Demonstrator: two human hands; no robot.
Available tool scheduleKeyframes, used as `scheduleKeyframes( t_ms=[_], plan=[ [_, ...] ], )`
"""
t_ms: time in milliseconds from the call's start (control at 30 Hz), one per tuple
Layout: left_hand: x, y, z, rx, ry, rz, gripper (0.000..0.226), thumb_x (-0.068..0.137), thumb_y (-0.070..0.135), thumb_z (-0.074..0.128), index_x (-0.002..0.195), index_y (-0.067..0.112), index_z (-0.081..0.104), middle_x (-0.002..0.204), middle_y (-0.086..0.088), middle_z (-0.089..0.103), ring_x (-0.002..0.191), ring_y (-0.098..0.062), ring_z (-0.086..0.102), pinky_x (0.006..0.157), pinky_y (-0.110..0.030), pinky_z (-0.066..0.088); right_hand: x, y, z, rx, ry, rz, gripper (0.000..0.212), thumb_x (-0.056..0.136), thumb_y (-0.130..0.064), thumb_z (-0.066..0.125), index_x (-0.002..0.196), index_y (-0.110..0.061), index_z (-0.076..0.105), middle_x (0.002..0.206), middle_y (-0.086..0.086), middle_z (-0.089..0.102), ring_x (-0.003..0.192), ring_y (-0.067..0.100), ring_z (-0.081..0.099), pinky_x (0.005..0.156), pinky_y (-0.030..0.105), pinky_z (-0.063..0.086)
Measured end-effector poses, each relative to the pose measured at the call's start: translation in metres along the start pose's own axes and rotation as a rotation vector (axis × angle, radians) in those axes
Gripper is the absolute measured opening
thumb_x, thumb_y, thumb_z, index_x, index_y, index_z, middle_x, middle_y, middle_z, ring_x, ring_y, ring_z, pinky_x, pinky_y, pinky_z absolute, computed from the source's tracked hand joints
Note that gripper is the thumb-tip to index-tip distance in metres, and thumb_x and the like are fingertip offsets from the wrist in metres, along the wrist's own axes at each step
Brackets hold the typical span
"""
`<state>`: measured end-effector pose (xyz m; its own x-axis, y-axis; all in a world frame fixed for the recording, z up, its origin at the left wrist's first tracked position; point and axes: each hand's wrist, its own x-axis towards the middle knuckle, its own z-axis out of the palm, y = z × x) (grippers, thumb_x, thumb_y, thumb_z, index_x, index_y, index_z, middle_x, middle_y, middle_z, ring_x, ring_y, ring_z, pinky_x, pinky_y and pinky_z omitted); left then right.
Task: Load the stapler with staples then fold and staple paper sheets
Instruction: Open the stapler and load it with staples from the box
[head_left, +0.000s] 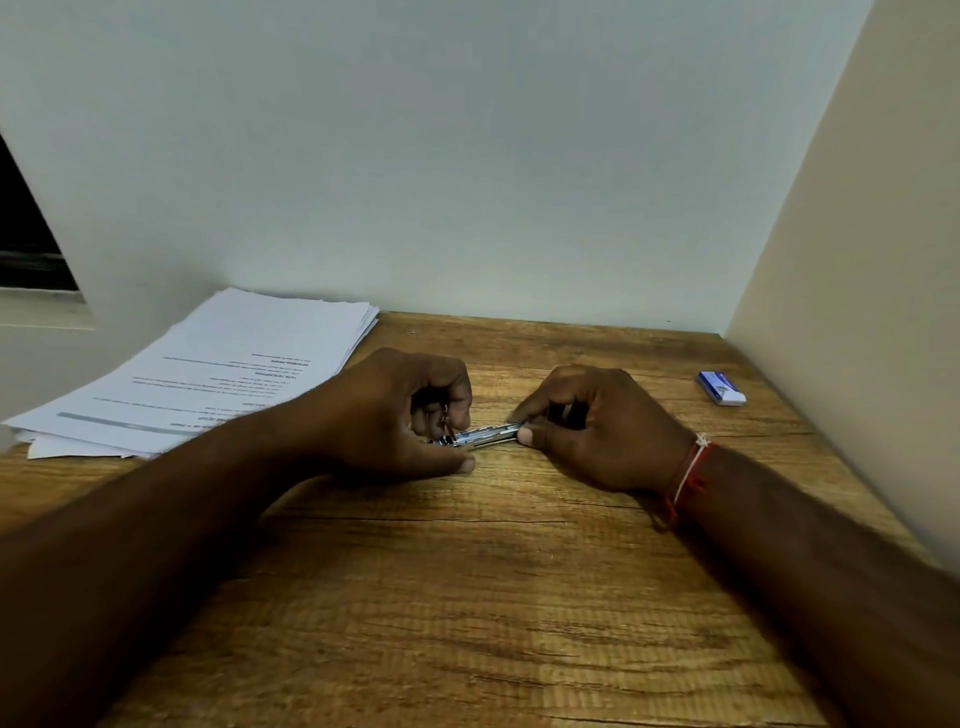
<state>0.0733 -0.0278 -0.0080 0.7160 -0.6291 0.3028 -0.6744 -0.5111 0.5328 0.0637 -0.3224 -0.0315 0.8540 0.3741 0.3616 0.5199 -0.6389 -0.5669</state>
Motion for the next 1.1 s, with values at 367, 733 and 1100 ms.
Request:
scheduleKeyframes(
  t_ms=[367, 733, 1100],
  plan=[
    [0.001, 0.003, 0.005, -0.033, 0.026, -0.079, 0.028, 0.081, 0.028, 0.101, 0.092, 0.026, 0.075, 0.087, 0.005, 0.080, 0.073, -0.010, 0.074, 0.064, -0.019, 0.058, -0.003, -0.013, -0.005, -0.055, 0.021, -0.039, 0.022, 0.086, -0.024, 0.089, 0.097, -0.042, 0.084, 0.113, -0.022, 0.072, 0.113, 0.003, 0.064, 0.082, 0.041, 0.061],
    [0.001, 0.004, 0.006, -0.058, 0.023, -0.110, 0.028, 0.081, 0.028, 0.101, 0.094, 0.025, 0.076, 0.087, 0.005, 0.081, 0.076, -0.015, 0.076, 0.070, -0.031, 0.065, -0.004, -0.022, 0.004, -0.015, 0.007, -0.031, 0.026, 0.088, -0.016, 0.086, 0.097, -0.040, 0.086, 0.118, -0.021, 0.069, 0.110, 0.000, 0.062, 0.072, 0.019, 0.053],
    [0.002, 0.005, 0.007, -0.068, 0.031, -0.121, 0.028, 0.081, 0.027, 0.101, 0.093, 0.027, 0.076, 0.088, 0.003, 0.080, 0.078, -0.016, 0.076, 0.071, -0.033, 0.065, -0.003, -0.029, 0.010, -0.015, -0.051, -0.048, 0.037, 0.088, -0.012, 0.078, 0.107, -0.043, 0.085, 0.128, -0.021, 0.067, 0.127, 0.004, 0.053, 0.088, 0.020, 0.046]
  ],
)
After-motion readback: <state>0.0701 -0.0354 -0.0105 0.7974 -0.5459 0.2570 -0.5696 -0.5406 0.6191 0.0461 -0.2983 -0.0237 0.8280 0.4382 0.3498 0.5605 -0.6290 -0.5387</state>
